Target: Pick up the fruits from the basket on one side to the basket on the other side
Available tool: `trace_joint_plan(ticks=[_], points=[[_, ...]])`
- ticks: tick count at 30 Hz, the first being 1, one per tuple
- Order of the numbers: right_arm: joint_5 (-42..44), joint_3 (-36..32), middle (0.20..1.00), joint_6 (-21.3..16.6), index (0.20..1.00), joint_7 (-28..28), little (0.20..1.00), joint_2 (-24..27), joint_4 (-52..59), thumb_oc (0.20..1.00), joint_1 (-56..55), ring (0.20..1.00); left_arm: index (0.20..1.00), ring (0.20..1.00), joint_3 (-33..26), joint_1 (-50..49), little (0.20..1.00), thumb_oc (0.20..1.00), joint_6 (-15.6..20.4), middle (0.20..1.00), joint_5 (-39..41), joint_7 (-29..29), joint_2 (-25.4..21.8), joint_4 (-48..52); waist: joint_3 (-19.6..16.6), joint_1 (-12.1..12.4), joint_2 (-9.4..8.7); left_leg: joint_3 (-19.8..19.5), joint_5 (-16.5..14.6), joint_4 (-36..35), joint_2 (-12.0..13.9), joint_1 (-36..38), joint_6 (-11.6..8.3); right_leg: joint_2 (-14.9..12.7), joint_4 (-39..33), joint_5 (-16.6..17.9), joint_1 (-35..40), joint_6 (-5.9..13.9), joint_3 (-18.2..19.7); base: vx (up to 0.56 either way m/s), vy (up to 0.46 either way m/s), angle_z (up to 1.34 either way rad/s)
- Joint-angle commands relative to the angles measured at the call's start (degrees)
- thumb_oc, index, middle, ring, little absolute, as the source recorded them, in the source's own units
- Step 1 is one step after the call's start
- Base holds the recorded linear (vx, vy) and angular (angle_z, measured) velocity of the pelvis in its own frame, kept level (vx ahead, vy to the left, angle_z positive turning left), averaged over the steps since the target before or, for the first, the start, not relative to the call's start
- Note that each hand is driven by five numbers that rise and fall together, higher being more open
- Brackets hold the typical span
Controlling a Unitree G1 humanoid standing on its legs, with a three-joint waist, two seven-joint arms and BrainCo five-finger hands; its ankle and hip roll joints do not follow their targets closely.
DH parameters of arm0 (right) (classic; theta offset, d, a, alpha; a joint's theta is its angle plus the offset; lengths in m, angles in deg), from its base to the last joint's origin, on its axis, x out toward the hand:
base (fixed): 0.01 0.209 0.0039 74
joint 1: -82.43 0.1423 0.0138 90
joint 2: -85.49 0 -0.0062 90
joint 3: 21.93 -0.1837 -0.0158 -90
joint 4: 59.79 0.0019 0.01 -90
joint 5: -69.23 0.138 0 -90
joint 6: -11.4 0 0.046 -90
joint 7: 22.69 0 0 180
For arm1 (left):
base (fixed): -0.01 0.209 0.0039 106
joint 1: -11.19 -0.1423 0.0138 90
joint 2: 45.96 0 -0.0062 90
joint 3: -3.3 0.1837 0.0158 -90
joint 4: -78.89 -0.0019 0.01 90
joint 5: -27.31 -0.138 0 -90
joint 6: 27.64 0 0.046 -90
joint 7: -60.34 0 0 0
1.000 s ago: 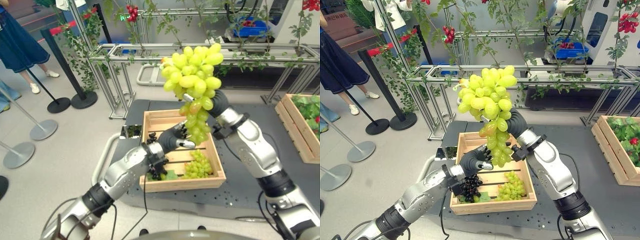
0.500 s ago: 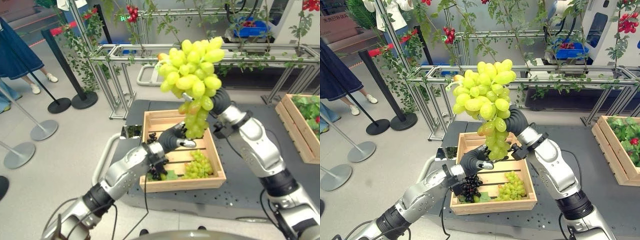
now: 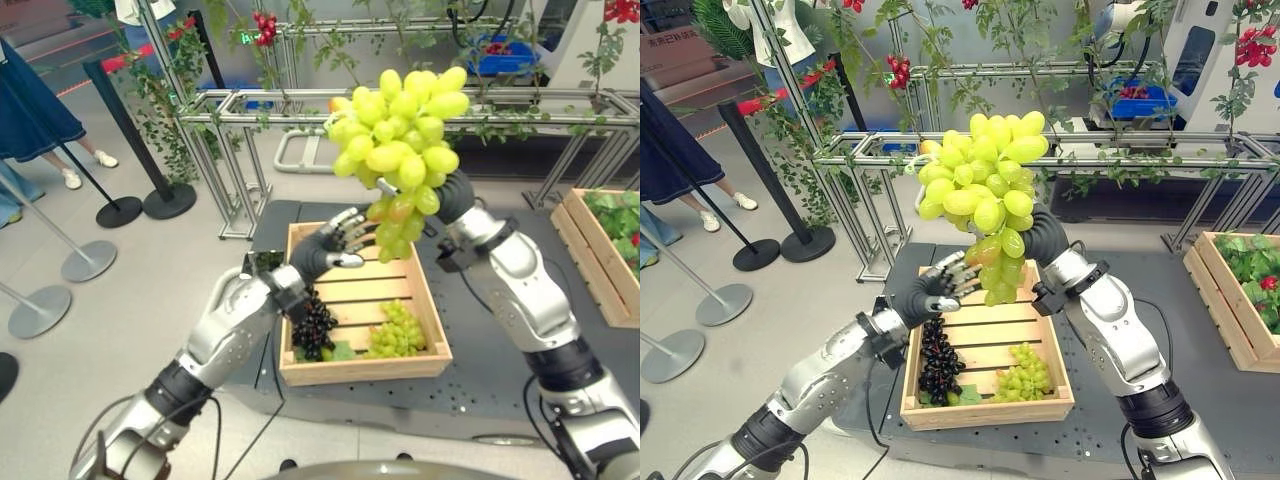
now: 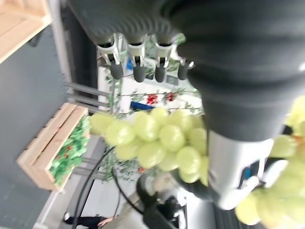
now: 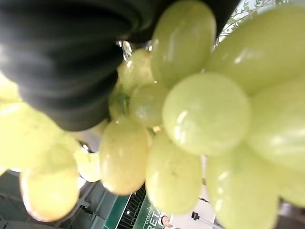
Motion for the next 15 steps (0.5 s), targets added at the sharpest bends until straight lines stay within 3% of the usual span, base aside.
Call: trace_joint_plan(ticks=[1, 15], points=[[-0.09, -3.90, 0.200, -3.79, 0.200, 0.55, 0.200, -0.96, 2.50, 0.200, 3.30, 0.200, 1.000, 1.000, 0.03, 3.40, 1.000, 1.000, 3.29, 1.000, -0.17, -0.84, -1.58, 0.91, -1.29, 1.27, -3.79, 0.21, -4.89, 1.33, -1.56, 2.41, 1.04, -2.63, 1.27, -5.13, 2.89, 4.91, -1.53, 0.00, 0.000, 0.00], [1.33, -2.01, 0.200, -3.38, 0.200, -0.12, 0.200, -1.33, 2.27, 0.200, 5.01, 0.200, 1.000, 1.000, 5.66, 6.52, 1.000, 1.000, 1.82, 1.000, 1.92, -2.35, 0.35, 2.73, -1.13, 0.74, -3.74, 0.43, -5.22, 1.44, -1.50, 2.74, 1.25, -2.53, 1.43, -5.18, 2.93, 4.85, -1.01, 0.00, 0.007, 0.00]])
